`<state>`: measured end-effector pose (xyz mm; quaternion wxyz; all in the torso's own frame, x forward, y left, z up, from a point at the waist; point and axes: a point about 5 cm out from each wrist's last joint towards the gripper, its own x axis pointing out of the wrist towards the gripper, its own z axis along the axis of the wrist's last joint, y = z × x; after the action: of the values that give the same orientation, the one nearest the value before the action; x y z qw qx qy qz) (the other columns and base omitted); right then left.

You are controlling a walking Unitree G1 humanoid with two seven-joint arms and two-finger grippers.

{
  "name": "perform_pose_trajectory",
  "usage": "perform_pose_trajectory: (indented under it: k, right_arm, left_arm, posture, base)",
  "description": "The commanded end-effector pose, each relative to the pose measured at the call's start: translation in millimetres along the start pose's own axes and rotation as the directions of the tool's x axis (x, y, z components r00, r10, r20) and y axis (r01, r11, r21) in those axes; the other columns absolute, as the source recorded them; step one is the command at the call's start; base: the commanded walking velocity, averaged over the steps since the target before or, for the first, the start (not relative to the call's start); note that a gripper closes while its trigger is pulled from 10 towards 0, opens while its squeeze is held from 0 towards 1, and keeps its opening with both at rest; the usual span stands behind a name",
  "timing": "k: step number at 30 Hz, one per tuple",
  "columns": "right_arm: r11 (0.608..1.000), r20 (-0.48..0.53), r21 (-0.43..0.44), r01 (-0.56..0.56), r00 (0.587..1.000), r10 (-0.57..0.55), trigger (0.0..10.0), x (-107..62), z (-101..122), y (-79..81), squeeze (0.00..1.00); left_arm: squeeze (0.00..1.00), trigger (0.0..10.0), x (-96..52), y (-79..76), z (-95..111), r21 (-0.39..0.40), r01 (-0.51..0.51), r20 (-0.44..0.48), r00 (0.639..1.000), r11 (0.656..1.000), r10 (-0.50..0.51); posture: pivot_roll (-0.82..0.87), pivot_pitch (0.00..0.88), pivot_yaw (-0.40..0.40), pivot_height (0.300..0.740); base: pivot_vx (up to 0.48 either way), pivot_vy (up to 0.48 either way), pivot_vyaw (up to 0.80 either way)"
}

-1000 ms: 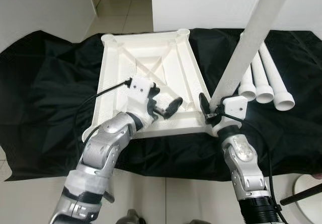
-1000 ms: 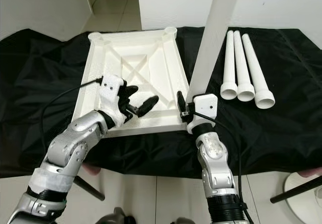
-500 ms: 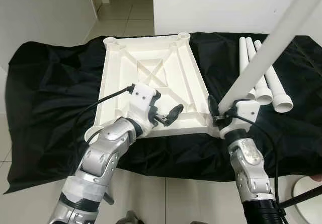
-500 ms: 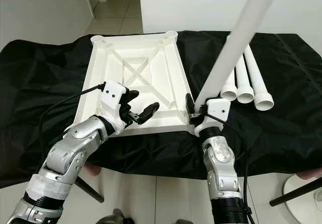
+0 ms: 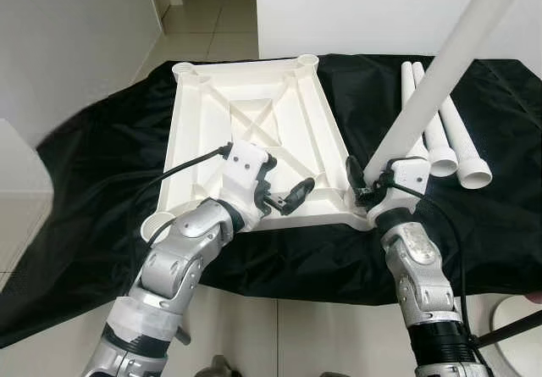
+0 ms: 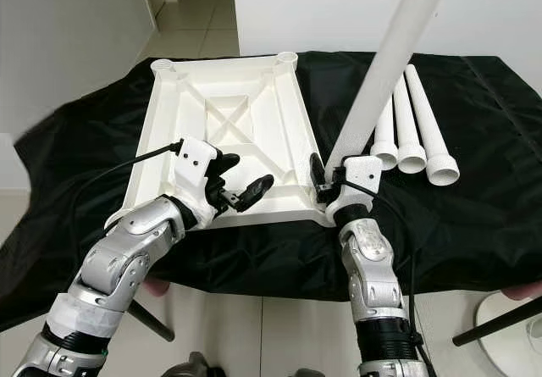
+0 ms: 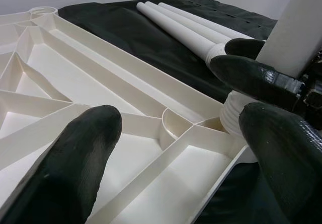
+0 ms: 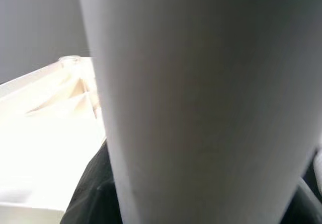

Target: Building children table

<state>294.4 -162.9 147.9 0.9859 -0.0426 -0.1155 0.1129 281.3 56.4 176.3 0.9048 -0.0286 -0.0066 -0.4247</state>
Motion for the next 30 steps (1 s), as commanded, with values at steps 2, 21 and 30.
perform_pose_trajectory:
  k: [2,21,30]
  right_arm:
    - [0.998,-0.053,-0.026,-0.054,0.997,0.053,10.0,-6.1,-13.5,7.6,0.00]
    - [0.995,-0.070,0.093,0.045,0.997,-0.039,10.0,-21.5,-25.4,-2.1,0.00]
    - [0.999,-0.086,-0.036,0.002,0.996,-0.005,10.0,-16.3,-22.0,-7.9,0.00]
  left_arm:
    - [0.00,10.0,-0.4,-6.0,2.3,0.009,0.074,0.001,0.997,0.997,-0.074]
    - [0.00,10.0,2.6,-5.0,7.4,0.005,0.074,0.019,0.997,0.997,-0.074]
    - [0.00,10.0,4.4,-4.5,9.0,0.008,0.080,0.022,0.997,0.997,-0.080]
  posture:
    - [-0.02,0.000,0.060,0.740]
    - [-0.03,0.000,0.071,0.740]
    - [-0.04,0.000,0.072,0.740]
  base:
    - [0.000,0.000,0.00]
    - [0.000,0.000,0.00]
    - [0.000,0.000,0.00]
